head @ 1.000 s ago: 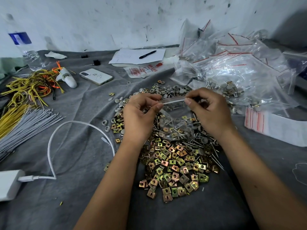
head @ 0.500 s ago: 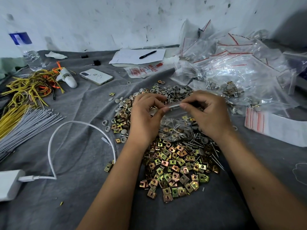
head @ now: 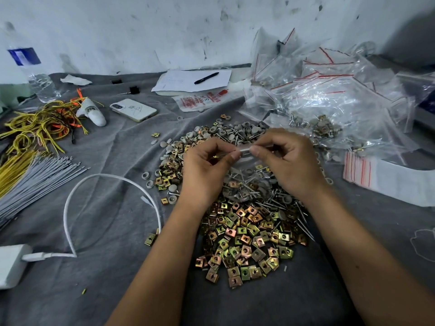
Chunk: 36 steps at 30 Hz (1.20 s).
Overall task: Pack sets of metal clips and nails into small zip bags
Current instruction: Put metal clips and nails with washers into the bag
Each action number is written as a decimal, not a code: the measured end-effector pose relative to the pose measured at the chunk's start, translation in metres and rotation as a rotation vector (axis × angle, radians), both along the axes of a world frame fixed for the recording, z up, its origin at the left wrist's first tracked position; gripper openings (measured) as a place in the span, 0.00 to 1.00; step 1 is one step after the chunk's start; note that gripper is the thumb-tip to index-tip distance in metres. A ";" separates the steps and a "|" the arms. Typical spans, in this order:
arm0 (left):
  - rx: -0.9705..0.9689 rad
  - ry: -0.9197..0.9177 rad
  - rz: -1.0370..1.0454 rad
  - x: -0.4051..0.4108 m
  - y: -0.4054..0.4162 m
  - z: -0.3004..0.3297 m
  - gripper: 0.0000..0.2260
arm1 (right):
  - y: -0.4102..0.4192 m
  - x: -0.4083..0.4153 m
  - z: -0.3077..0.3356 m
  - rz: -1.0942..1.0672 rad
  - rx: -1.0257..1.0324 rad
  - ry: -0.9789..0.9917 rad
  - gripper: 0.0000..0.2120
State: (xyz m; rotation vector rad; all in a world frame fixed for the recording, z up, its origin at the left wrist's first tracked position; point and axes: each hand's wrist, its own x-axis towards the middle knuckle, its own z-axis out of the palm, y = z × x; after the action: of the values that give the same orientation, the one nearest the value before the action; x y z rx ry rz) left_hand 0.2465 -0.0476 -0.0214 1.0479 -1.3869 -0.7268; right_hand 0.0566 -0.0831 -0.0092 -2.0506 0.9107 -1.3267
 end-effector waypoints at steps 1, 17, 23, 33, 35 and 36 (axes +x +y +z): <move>0.004 0.012 -0.009 -0.001 0.001 0.000 0.02 | 0.000 0.000 0.001 0.001 -0.013 -0.006 0.04; 0.117 0.393 0.016 -0.002 0.000 0.000 0.05 | 0.001 0.000 -0.001 -0.038 0.060 -0.081 0.02; 0.041 0.233 -0.049 -0.007 0.002 0.000 0.05 | 0.002 0.006 0.000 0.000 0.023 -0.044 0.04; 0.057 0.147 -0.059 -0.012 0.001 -0.004 0.03 | 0.005 0.008 -0.003 -0.005 0.106 0.008 0.01; 0.057 0.150 -0.058 -0.012 0.001 -0.004 0.04 | 0.006 0.009 -0.002 0.001 0.107 -0.004 0.02; 0.056 0.149 -0.052 -0.012 0.001 -0.003 0.04 | 0.007 0.009 -0.001 0.007 0.113 -0.020 0.03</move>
State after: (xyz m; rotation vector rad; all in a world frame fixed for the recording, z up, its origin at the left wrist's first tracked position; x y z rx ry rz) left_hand 0.2349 -0.0462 -0.0249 0.9841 -1.2754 -0.8689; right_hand 0.0658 -0.0761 -0.0104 -1.9502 0.9464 -1.2602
